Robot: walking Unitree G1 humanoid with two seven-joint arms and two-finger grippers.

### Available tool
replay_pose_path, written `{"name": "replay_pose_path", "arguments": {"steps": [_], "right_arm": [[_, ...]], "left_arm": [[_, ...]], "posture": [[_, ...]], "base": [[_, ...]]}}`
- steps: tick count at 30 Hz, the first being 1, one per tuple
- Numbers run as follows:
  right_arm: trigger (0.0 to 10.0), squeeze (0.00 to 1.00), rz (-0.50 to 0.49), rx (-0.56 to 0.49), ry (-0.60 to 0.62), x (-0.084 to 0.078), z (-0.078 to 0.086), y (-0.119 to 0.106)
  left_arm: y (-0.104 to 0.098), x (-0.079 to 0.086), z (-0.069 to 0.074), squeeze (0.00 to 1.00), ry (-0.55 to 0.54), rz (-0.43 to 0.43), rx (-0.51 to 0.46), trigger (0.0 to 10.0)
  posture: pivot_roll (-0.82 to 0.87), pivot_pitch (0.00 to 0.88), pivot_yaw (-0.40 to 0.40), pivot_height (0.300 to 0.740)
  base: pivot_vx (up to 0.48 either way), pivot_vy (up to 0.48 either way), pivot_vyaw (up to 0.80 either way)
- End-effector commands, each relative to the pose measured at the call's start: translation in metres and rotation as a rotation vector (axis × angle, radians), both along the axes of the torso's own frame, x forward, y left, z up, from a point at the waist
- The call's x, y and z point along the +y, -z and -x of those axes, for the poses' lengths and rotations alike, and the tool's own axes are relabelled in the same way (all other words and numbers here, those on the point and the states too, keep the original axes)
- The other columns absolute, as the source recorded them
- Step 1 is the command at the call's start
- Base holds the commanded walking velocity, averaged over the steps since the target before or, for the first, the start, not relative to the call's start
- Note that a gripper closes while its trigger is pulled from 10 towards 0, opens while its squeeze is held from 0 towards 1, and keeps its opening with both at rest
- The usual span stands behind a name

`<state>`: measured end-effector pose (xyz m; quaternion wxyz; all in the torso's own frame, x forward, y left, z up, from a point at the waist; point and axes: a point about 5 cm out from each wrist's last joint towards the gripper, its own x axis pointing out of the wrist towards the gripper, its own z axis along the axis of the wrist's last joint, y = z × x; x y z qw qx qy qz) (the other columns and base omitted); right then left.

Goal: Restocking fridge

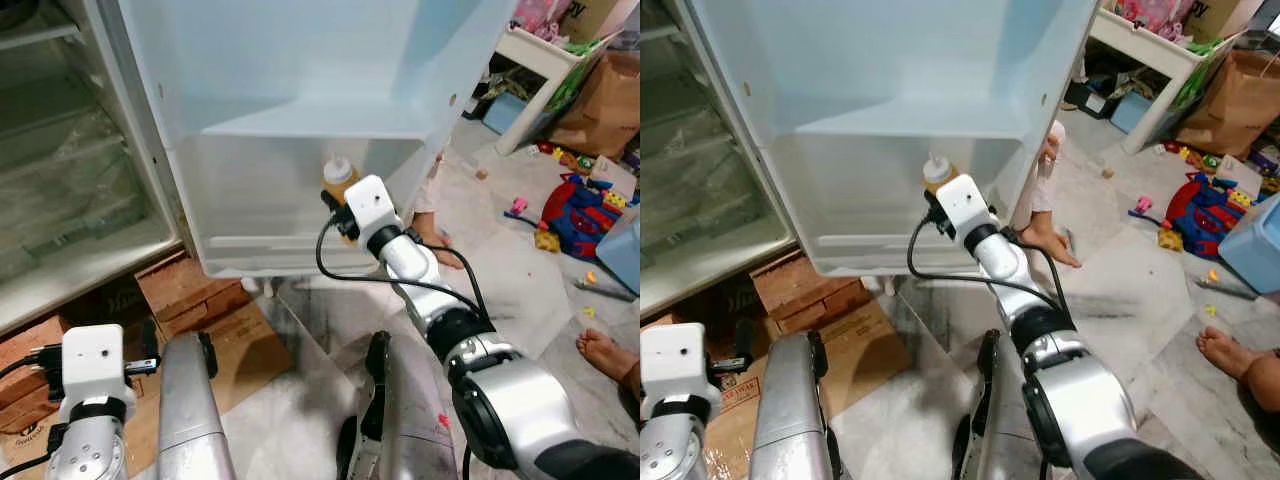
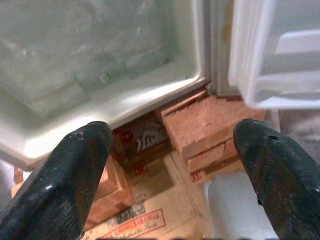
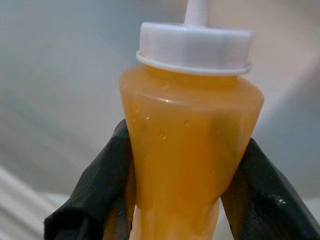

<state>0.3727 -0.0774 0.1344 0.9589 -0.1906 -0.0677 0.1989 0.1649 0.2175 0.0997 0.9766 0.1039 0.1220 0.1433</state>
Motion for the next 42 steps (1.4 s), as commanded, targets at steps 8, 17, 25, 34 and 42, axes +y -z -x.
{"name": "replay_pose_path", "arguments": {"steps": [8,17,25,34,42], "right_arm": [[10.0,0.00,0.048,0.139,0.116,-0.009,0.005,0.030],[10.0,0.00,0.055,0.180,0.270,-0.030,0.009,0.045],[10.0,0.00,0.087,-0.058,0.218,-0.018,-0.005,0.004],[10.0,0.00,0.179,-0.071,0.251,-0.021,-0.001,0.015],[10.0,0.00,0.112,0.124,0.282,-0.029,0.012,0.047]], "left_arm": [[-0.004,-0.007,0.002,0.00,0.025,0.003,0.012,10.0],[-0.006,-0.006,-0.003,0.00,0.014,-0.026,-0.005,10.0],[-0.008,-0.004,-0.003,0.00,0.006,-0.027,-0.012,10.0],[-0.013,-0.008,-0.007,0.00,0.007,-0.028,-0.045,10.0],[-0.013,-0.009,-0.008,0.00,0.004,-0.026,-0.045,10.0]], "posture": [[0.28,0.183,-0.128,0.472],[0.28,0.171,-0.133,0.472],[0.29,0.173,-0.135,0.472],[0.29,0.179,-0.133,0.472],[0.29,0.179,-0.135,0.472]], "base": [[0.000,0.000,0.00],[0.000,0.000,0.00],[0.000,0.000,0.00],[0.000,0.000,0.00],[0.000,0.000,0.00]]}}
